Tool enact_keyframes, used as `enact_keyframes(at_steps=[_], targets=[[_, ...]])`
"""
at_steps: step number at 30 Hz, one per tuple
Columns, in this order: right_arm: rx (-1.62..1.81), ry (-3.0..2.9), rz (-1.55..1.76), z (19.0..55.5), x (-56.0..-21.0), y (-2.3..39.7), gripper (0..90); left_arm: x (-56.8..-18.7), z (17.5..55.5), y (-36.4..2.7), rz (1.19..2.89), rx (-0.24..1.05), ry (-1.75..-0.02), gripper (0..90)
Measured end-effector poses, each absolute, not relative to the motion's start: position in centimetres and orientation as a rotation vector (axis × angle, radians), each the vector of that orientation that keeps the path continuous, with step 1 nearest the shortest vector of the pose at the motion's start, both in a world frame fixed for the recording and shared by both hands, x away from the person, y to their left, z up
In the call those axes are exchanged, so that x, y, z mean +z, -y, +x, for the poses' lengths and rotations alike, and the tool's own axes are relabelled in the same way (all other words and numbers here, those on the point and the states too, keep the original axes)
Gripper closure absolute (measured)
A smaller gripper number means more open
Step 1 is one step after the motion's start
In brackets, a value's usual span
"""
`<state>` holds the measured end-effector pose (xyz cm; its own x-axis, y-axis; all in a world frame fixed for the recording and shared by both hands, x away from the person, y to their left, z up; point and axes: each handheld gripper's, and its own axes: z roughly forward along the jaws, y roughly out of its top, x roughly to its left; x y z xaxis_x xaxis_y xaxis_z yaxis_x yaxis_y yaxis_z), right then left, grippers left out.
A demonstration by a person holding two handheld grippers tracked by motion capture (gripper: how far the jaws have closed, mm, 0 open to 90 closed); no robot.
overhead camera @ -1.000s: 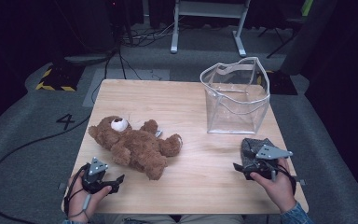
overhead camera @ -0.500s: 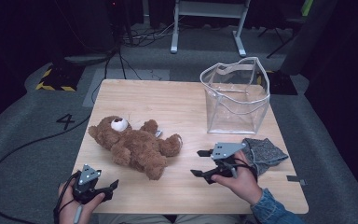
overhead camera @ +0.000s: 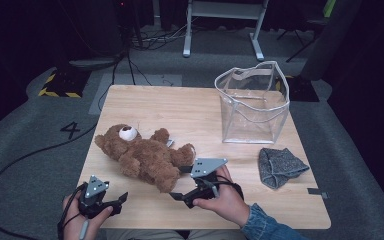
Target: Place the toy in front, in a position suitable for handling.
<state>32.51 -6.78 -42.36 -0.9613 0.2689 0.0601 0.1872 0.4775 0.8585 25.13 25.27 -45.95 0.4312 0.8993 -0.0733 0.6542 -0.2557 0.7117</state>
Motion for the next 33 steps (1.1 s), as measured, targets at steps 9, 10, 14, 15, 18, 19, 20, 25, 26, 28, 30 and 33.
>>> enact_keyframes(at_steps=[9, 10, 14, 15, 18, 19, 20, 25, 26, 28, 30, 33], targets=[[1.486, -2.604, 0.493, 32.4, -43.2, 3.6, 11.8, -46.1, 25.3, -25.1, 2.010, 0.448, -1.300, 25.2], [1.475, -2.595, 0.515, 32.6, -43.4, 3.3, 11.3, -46.2, 25.3, -25.1, 2.010, 0.439, -1.295, 25.2], [1.435, -2.619, 0.548, 34.0, -44.3, 2.8, 26.9, -46.3, 25.3, -25.2, 2.006, 0.444, -1.298, 25.2], [1.407, -2.652, 0.537, 34.6, -44.7, 3.0, 41.3, -46.3, 25.3, -25.4, 2.000, 0.443, -1.301, 25.2], [1.434, -2.648, 0.516, 34.9, -44.3, 4.1, 56.8, -46.3, 25.2, -25.7, 1.992, 0.449, -1.314, 25.3], [1.438, -2.642, 0.509, 35.0, -44.0, 4.5, 59.0, -46.4, 25.3, -25.8, 1.984, 0.448, -1.315, 25.3], [1.443, -2.635, 0.515, 34.9, -43.7, 4.9, 59.9, -46.4, 25.2, -25.8, 1.983, 0.451, -1.317, 25.3], [1.427, -2.647, 0.516, 34.9, -42.5, 7.6, 60.3, -46.3, 25.2, -25.8, 1.981, 0.457, -1.313, 25.1], [1.427, -2.647, 0.516, 34.9, -42.5, 7.6, 60.3, -46.2, 25.2, -25.8, 1.984, 0.465, -1.307, 25.1], [1.434, -2.668, 0.542, 34.6, -42.1, 10.1, 60.1, -46.0, 25.3, -25.8, 1.970, 0.478, -1.306, 25.0], [1.426, -2.664, 0.543, 34.4, -42.0, 10.9, 59.9, -45.7, 25.4, -25.8, 1.964, 0.487, -1.301, 24.9], [1.382, -2.666, 0.532, 33.6, -41.8, 14.3, 59.1, -45.3, 25.7, -25.5, 1.959, 0.495, -1.265, 24.3]])
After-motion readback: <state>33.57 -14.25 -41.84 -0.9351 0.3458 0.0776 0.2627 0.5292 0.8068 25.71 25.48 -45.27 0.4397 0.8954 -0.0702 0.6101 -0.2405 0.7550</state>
